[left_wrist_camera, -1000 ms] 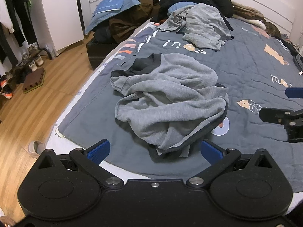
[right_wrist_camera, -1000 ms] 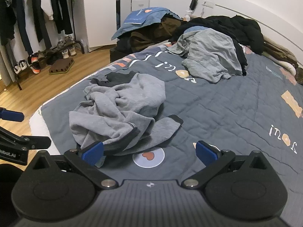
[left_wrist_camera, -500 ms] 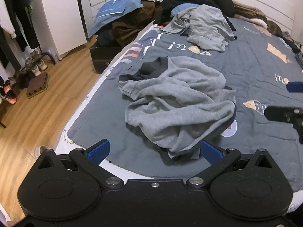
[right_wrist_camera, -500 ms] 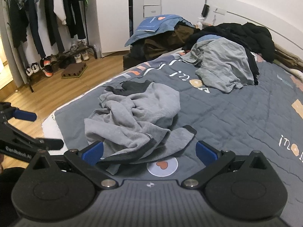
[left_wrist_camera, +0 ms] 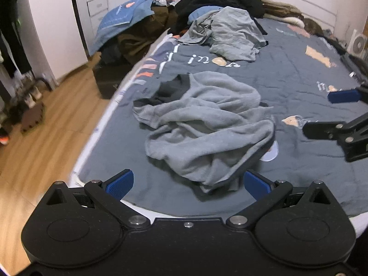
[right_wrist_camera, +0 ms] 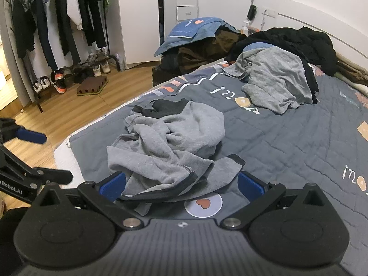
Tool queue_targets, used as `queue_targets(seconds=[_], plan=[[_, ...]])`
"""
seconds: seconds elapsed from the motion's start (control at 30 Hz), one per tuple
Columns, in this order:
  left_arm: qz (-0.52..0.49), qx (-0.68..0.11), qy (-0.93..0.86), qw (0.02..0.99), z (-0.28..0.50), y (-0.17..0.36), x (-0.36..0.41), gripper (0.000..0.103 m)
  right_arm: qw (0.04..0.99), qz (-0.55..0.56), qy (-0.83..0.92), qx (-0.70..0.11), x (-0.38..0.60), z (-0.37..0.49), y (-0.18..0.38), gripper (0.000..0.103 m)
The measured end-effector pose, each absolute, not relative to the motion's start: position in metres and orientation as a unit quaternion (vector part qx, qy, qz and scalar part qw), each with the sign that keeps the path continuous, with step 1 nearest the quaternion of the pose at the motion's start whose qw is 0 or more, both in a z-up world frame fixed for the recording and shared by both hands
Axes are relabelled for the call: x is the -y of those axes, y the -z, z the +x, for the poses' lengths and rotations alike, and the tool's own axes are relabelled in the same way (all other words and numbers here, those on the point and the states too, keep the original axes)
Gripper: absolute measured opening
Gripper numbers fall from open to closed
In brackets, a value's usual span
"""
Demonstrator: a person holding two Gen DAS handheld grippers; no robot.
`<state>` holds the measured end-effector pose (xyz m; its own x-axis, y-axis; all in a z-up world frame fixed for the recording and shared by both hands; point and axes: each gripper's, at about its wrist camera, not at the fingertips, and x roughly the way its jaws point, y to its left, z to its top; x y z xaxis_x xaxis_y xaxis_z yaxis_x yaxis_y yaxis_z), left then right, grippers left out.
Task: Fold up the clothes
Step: 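Move both tools toward the crumpled grey sweatshirt on the bed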
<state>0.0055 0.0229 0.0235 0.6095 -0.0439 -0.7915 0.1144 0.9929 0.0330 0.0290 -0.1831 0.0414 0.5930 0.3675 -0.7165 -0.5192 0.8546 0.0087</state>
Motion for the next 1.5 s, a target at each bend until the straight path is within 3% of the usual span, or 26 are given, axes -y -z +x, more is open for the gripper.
queue_targets(seconds=[0.47,1.5], plan=[[0.058,-0.421,0.031,0.905,0.004,-0.022,-0.028,0.103,0.887,-0.104,-0.250,-0.375,0.181,0.027,-0.044,0.103],[-0.001,-0.412,0.038,0.910,0.003,-0.028,-0.035,0.103,0.887,-0.110,-0.250,-0.372,0.174,0.035,-0.043,0.103]])
